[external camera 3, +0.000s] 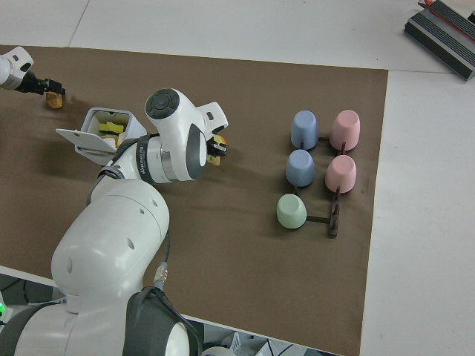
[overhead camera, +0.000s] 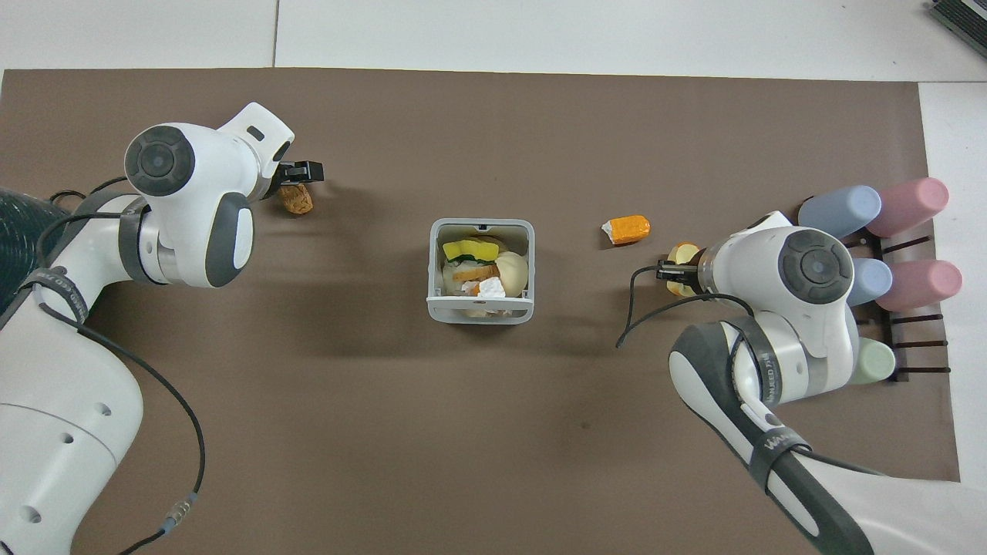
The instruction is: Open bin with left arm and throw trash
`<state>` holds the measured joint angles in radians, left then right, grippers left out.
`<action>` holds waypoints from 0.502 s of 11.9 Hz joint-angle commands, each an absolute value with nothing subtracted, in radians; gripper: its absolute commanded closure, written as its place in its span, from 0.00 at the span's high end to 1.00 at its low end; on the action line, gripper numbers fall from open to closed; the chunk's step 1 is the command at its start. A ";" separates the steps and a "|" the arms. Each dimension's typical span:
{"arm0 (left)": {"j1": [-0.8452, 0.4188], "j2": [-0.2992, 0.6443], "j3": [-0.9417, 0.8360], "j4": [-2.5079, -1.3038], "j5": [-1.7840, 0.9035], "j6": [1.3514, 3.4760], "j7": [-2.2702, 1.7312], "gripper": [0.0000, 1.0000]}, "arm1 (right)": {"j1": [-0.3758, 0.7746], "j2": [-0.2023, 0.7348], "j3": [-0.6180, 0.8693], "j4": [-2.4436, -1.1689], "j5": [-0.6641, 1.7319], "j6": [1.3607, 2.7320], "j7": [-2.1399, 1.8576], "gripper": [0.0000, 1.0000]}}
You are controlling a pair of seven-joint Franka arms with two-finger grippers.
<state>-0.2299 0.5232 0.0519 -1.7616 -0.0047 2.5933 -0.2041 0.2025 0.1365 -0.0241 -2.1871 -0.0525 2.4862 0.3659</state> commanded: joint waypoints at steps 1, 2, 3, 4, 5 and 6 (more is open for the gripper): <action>-0.221 0.497 0.046 -1.812 0.017 2.632 -0.204 0.58 | 0.204 0.072 -0.021 -2.166 -0.057 2.455 0.390 0.00; -0.221 0.497 0.046 -1.809 0.015 2.628 -0.206 0.40 | 0.207 0.057 -0.020 -2.133 -0.057 2.412 0.390 0.00; -0.221 0.497 0.046 -1.804 0.015 2.625 -0.206 0.27 | 0.221 0.049 -0.009 -2.085 -0.057 2.366 0.388 0.00; -0.221 0.497 0.046 -1.798 0.014 2.623 -0.207 0.18 | 0.230 0.049 0.000 -2.044 -0.052 2.330 0.390 0.00; -0.222 0.500 0.046 -1.783 0.011 2.612 -0.207 0.07 | 0.241 0.052 0.012 -2.011 -0.051 2.312 0.391 0.00; -0.227 0.502 0.045 -1.740 0.008 2.564 -0.209 0.00 | 0.248 0.058 0.029 -1.991 -0.052 2.313 0.387 0.00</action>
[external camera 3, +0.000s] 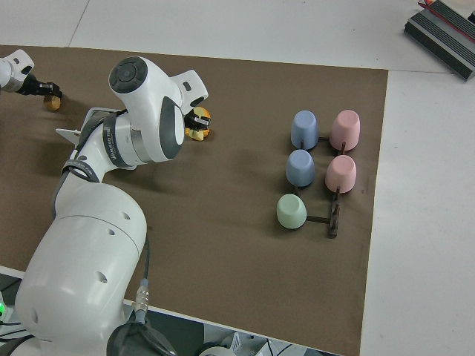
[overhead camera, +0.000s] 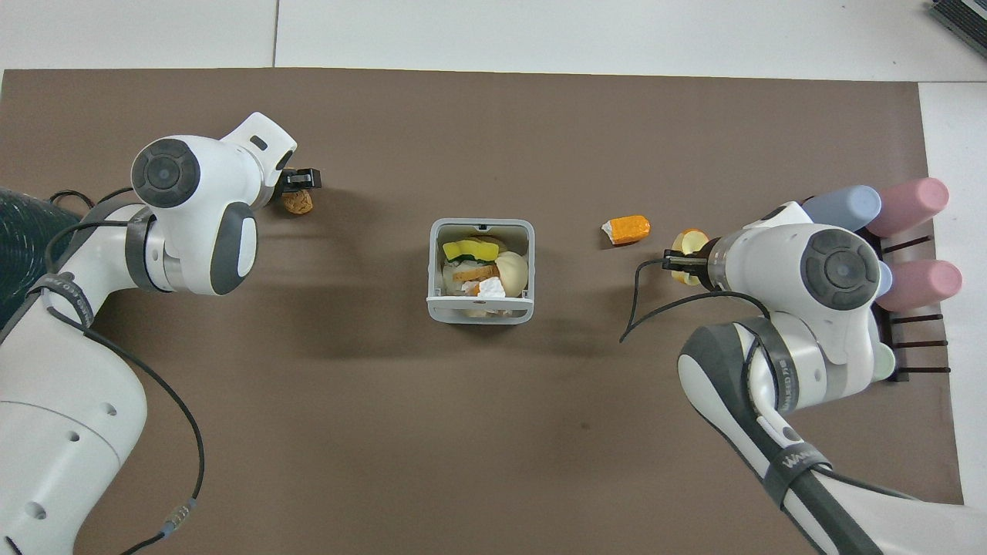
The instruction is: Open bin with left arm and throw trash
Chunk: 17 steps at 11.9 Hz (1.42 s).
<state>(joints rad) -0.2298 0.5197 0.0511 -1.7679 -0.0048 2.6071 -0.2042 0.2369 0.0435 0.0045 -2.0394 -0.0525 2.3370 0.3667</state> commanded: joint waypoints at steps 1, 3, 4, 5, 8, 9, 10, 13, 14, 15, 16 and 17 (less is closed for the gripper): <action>-0.235 0.512 0.046 -1.671 0.005 2.481 -0.218 0.00 | 0.253 0.063 0.052 -1.979 -0.051 2.321 0.387 0.00; -0.277 0.532 0.046 -1.510 0.006 2.258 -0.303 0.00 | 0.253 0.090 0.103 -1.922 0.048 2.322 0.380 0.00; -0.294 0.529 0.045 -1.461 0.005 2.196 -0.340 0.00 | 0.253 0.110 0.129 -1.904 0.090 2.325 0.379 0.00; -0.299 0.517 0.037 -1.433 0.003 2.147 -0.360 0.00 | 0.253 0.130 0.152 -1.884 0.110 2.324 0.379 0.00; -0.314 0.486 0.021 -1.393 -0.037 2.059 -0.408 0.00 | 0.259 0.156 0.204 -1.870 0.265 2.327 0.326 0.00; -0.314 0.474 0.021 -1.391 -0.061 2.037 -0.408 0.00 | 0.268 0.160 0.207 -1.870 0.285 2.326 0.310 0.00; -0.314 0.463 0.021 -1.385 -0.084 2.023 -0.410 0.00 | 0.287 0.164 0.206 -1.870 0.287 2.330 0.310 0.00; -0.348 0.424 0.023 -1.385 -0.113 1.968 -0.442 0.00 | 0.328 0.173 0.215 -1.868 0.285 2.344 0.310 0.11; -0.371 0.410 0.020 -1.385 -0.114 1.964 -0.468 0.00 | 0.339 0.176 0.215 -1.870 0.285 2.344 0.311 0.17; -0.391 0.403 0.020 -1.385 -0.114 1.963 -0.497 0.00 | 0.345 0.178 0.213 -1.870 0.285 2.344 0.314 0.64; -0.411 0.403 0.020 -1.385 -0.114 1.967 -0.527 0.00 | 0.345 0.178 0.215 -1.868 0.281 2.344 0.314 1.00; -0.420 0.403 0.020 -1.385 -0.114 1.977 -0.550 0.00 | 0.344 0.179 0.215 -1.864 0.279 2.353 0.313 1.00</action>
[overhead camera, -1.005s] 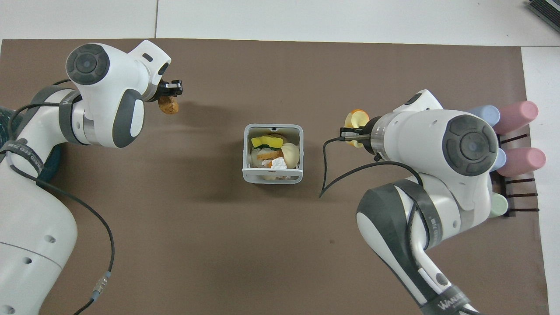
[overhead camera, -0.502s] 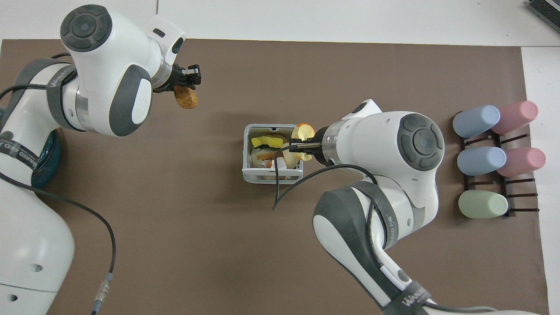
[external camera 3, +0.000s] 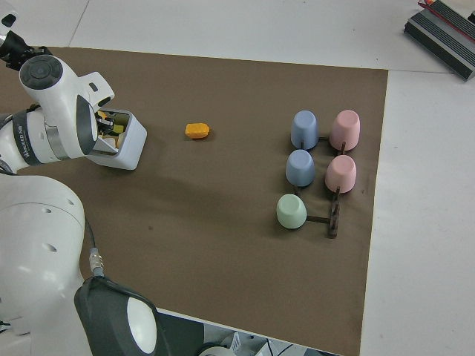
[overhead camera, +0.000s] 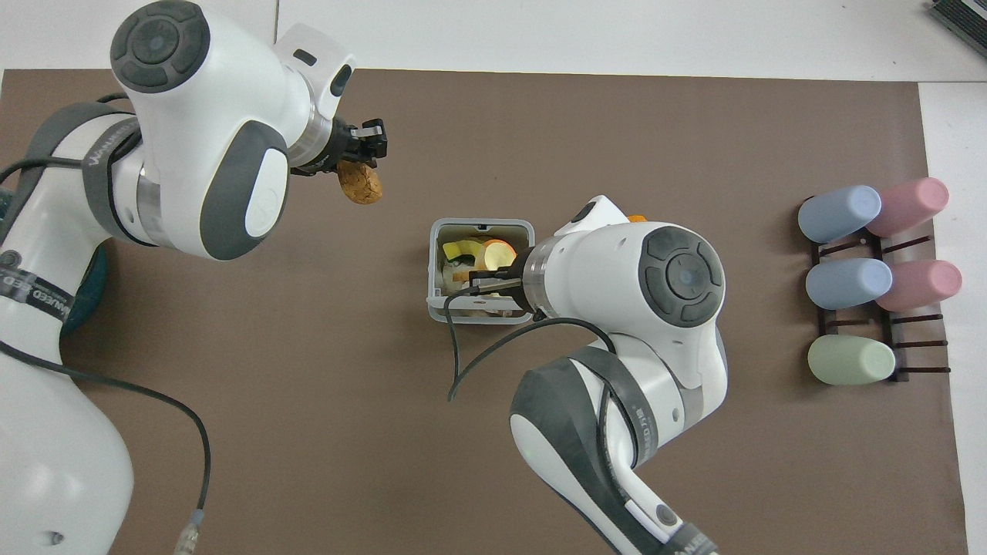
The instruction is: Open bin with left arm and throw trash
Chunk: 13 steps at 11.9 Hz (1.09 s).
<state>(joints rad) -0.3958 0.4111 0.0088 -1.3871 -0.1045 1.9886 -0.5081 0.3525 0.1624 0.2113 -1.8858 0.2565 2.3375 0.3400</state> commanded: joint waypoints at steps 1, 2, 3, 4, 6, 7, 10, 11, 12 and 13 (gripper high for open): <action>-0.428 0.403 0.020 -1.387 -0.114 1.979 -0.557 0.00 | 0.344 0.179 0.213 -1.852 0.279 2.352 0.316 1.00; -0.428 0.403 0.021 -1.387 -0.114 1.980 -0.557 0.00 | 0.342 0.179 0.213 -1.845 0.279 2.350 0.318 1.00; -0.428 0.402 0.021 -1.388 -0.115 1.982 -0.557 0.00 | 0.342 0.179 0.213 -1.844 0.278 2.352 0.319 1.00; -0.428 0.399 0.021 -1.388 -0.117 1.993 -0.557 0.00 | 0.339 0.179 0.213 -1.844 0.275 2.350 0.319 1.00; -0.431 0.396 0.017 -1.388 -0.117 2.000 -0.560 0.00 | 0.330 0.158 0.207 -1.847 0.265 2.335 0.308 1.00; -0.437 0.391 0.009 -1.397 -0.115 2.022 -0.578 0.00 | 0.312 0.138 0.206 -1.861 0.230 2.335 0.304 1.00; -0.485 0.367 0.009 -1.466 -0.115 2.089 -0.640 0.00 | 0.189 0.095 0.207 -1.894 0.195 2.324 0.299 1.00; -0.498 0.351 0.009 -1.511 -0.115 2.118 -0.640 0.00 | 0.160 0.095 0.207 -1.902 0.195 2.324 0.298 1.00; -0.514 0.335 0.009 -1.557 -0.115 2.144 -0.646 0.00 | 0.117 0.095 0.207 -1.904 0.192 2.324 0.292 1.00; -0.528 0.330 0.009 -1.590 -0.115 2.169 -0.661 0.00 | 0.100 0.100 0.207 -1.905 0.190 2.325 0.279 1.00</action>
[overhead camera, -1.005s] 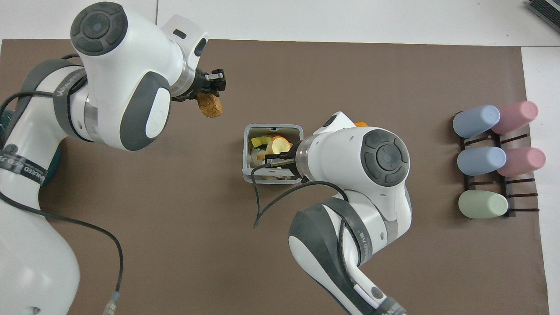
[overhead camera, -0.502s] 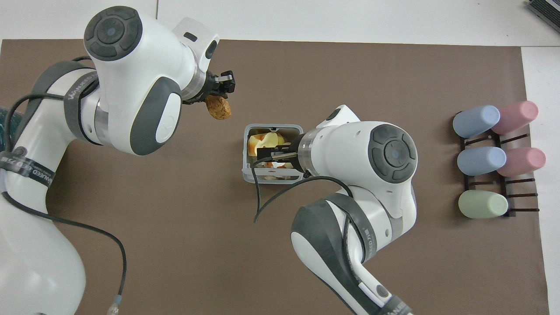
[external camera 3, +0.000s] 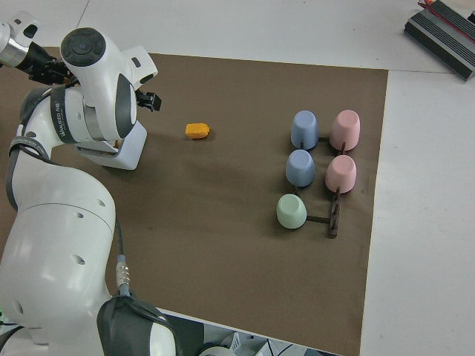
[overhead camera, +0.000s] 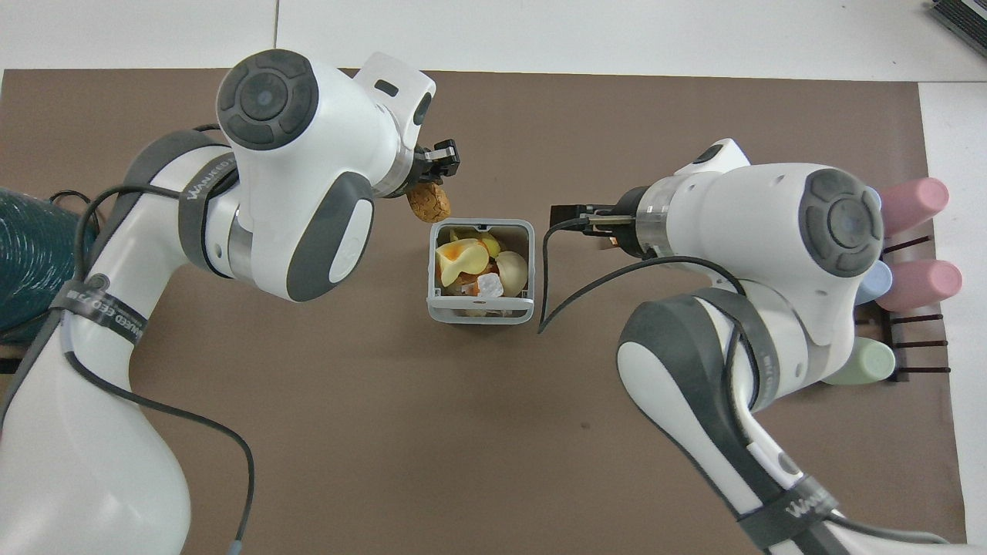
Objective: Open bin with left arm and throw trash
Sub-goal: 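Drop the orange piece into the bin while the right gripper grasps orange snack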
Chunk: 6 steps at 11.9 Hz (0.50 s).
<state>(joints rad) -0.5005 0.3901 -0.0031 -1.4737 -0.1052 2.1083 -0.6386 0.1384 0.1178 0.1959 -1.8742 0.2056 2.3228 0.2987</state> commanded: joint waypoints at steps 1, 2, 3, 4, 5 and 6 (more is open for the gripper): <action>-0.544 0.322 0.009 -1.621 -0.115 2.181 -0.670 0.01 | 0.089 0.113 0.206 -1.914 0.167 2.336 0.279 1.00; -0.558 0.315 0.009 -1.647 -0.115 2.183 -0.672 0.02 | 0.074 0.138 0.206 -1.914 0.109 2.345 0.287 1.00; -0.572 0.305 0.009 -1.678 -0.115 2.184 -0.672 0.03 | 0.061 0.159 0.206 -1.914 0.041 2.358 0.297 1.00; -0.586 0.289 0.009 -1.709 -0.115 2.189 -0.672 0.05 | 0.048 0.181 0.206 -1.911 -0.004 2.377 0.345 1.00; -0.607 0.272 0.009 -1.757 -0.115 2.209 -0.672 0.10 | 0.048 0.208 0.206 -1.907 -0.029 2.400 0.448 1.00; -0.627 0.264 0.009 -1.800 -0.115 2.242 -0.673 0.14 | 0.048 0.233 0.206 -1.895 -0.070 2.404 0.560 1.00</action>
